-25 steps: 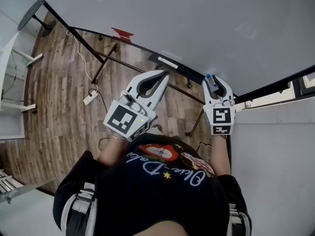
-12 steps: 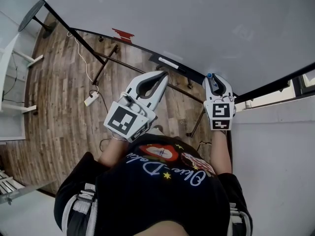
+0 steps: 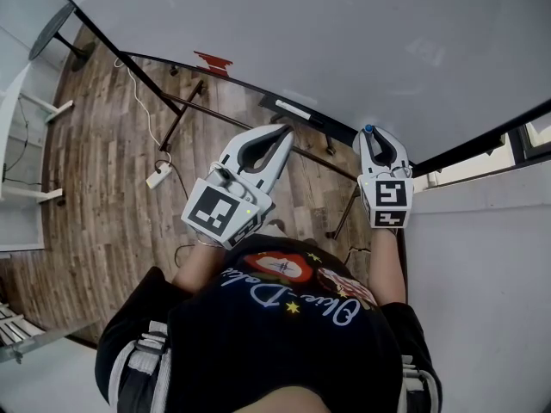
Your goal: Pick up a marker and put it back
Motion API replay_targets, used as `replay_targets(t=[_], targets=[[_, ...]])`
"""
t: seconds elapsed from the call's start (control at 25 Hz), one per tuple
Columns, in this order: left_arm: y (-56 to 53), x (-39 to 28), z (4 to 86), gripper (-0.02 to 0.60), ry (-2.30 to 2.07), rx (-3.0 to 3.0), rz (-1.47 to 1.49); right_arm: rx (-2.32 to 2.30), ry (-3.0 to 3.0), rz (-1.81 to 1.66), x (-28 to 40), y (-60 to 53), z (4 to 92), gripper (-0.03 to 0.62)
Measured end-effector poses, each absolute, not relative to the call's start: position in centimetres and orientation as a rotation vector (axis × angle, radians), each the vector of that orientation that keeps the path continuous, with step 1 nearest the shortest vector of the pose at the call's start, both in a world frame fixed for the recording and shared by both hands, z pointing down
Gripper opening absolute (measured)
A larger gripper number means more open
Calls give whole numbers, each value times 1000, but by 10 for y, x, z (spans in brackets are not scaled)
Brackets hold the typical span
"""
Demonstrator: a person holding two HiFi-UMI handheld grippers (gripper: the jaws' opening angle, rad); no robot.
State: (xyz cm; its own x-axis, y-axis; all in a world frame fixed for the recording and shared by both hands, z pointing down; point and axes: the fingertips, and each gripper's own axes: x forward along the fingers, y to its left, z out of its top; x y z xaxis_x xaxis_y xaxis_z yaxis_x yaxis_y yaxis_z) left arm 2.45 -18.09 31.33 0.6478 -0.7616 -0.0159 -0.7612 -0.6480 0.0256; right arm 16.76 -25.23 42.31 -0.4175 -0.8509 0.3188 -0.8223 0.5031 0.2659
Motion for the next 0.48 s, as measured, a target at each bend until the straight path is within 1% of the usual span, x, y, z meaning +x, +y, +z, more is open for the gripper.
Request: replay_targets(t=[0.48], targets=[[-174, 34, 310, 3, -1234, 2873, -57, 1570, -2457, -121, 188, -235, 360, 66]])
